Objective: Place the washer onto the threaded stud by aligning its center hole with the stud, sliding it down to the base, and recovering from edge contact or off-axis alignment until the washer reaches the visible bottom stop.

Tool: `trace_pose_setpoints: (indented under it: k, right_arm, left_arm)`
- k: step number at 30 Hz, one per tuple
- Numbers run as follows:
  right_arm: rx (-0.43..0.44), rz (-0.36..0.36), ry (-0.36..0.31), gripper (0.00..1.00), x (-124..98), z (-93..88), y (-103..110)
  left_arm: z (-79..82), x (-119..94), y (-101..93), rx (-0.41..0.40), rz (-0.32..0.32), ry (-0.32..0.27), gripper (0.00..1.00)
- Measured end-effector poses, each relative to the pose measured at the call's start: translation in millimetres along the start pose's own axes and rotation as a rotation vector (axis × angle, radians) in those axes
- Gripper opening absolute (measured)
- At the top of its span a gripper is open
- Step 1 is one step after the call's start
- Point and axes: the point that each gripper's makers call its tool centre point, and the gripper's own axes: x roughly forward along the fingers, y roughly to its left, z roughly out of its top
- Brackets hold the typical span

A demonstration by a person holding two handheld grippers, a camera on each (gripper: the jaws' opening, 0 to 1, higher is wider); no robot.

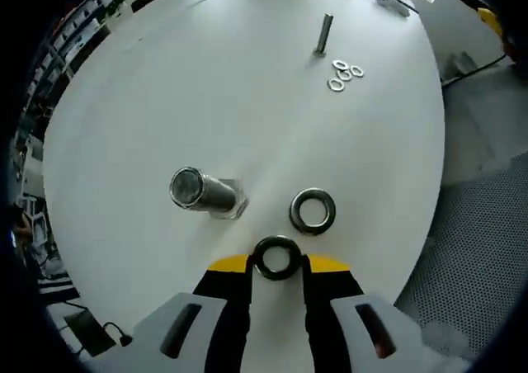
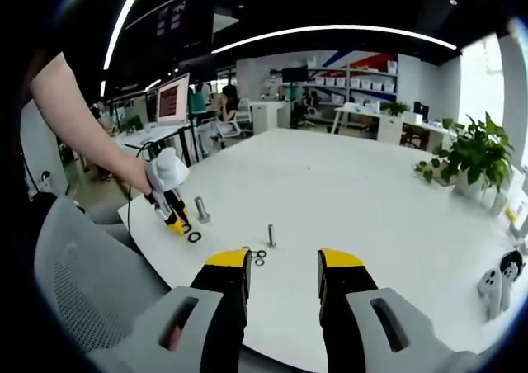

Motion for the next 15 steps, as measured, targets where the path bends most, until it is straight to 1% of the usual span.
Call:
trace_pose_setpoints:
  k: [1, 2, 7, 8, 10, 13, 15]
  right_arm:
    - [0.001, -0.001, -0.001, 0.34, 0.0, 0.1, -0.3]
    - [0.001, -0.001, -0.002, 0.34, -0.1, 0.3, -0.4]
    - [0.002, -0.003, -0.005, 0.34, -0.3, 0.8, -0.7]
    - [0.002, -0.004, -0.006, 0.34, -0.3, 1.0, -0.7]
    - [0.002, -0.006, -0.009, 0.34, -0.7, 1.6, -1.1]
    - [0.001, -0.008, -0.007, 0.34, -0.7, 1.2, -1.5]
    - [0.000, -0.009, -0.007, 0.34, -0.7, 1.2, -1.5]
  left_arm:
    - [2.0, 0.8, -2.1, -0.019, -0.001, 0.004, 0.22]
    - [2.0, 1.1, -1.1, -0.041, 0.000, 0.027, 0.22]
    - [0.7, 1.9, -0.2, -0.011, -0.004, 0.027, 0.23]
    - [2.8, 1.8, -1.6, 0.023, -0.005, 0.006, 0.23]
    - [1.5, 1.0, -2.3, 0.016, -0.004, 0.008, 0.23]
    - [2.6, 2.3, -1.8, 0.058, -0.005, -0.008, 0.22]
    - [2.1, 2.6, -1.5, 0.057, -0.002, -0.010, 0.22]
